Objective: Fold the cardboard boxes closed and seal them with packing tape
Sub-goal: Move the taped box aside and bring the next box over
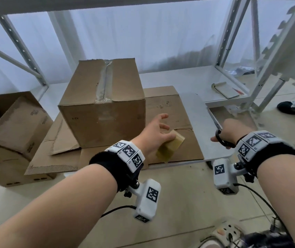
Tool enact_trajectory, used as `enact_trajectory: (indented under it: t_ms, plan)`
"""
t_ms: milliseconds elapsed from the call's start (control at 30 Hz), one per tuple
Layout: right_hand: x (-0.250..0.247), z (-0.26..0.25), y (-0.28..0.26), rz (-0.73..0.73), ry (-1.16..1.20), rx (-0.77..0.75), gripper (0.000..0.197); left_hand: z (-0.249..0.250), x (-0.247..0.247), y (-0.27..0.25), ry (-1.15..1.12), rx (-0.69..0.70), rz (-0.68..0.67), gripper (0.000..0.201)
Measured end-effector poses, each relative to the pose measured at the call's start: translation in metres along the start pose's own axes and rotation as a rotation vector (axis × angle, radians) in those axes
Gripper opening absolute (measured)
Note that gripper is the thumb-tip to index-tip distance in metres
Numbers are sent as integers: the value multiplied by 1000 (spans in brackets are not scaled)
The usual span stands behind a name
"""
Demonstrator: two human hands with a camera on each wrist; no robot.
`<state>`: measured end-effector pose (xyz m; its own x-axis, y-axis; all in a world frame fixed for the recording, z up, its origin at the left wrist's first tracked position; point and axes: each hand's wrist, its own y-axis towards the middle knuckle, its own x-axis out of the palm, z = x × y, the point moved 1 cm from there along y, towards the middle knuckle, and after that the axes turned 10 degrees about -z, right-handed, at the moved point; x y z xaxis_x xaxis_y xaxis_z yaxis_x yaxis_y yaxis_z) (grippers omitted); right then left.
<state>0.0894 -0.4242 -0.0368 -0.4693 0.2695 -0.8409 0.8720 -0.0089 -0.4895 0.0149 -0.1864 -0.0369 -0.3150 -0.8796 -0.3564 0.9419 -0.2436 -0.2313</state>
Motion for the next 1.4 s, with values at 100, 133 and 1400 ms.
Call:
enact_trajectory:
  t_ms: [100, 133, 1400]
  plan:
    - [-1, 4, 9, -66, -81, 33, 46, 15, 10, 31, 31, 15, -62, 72]
    - [-3, 4, 13, -95, -104, 43, 45, 21, 13, 41, 41, 27, -88, 74]
    - [-7, -148, -15, 260, -25, -475, 26, 77, -62, 27, 980, 459, 314, 72]
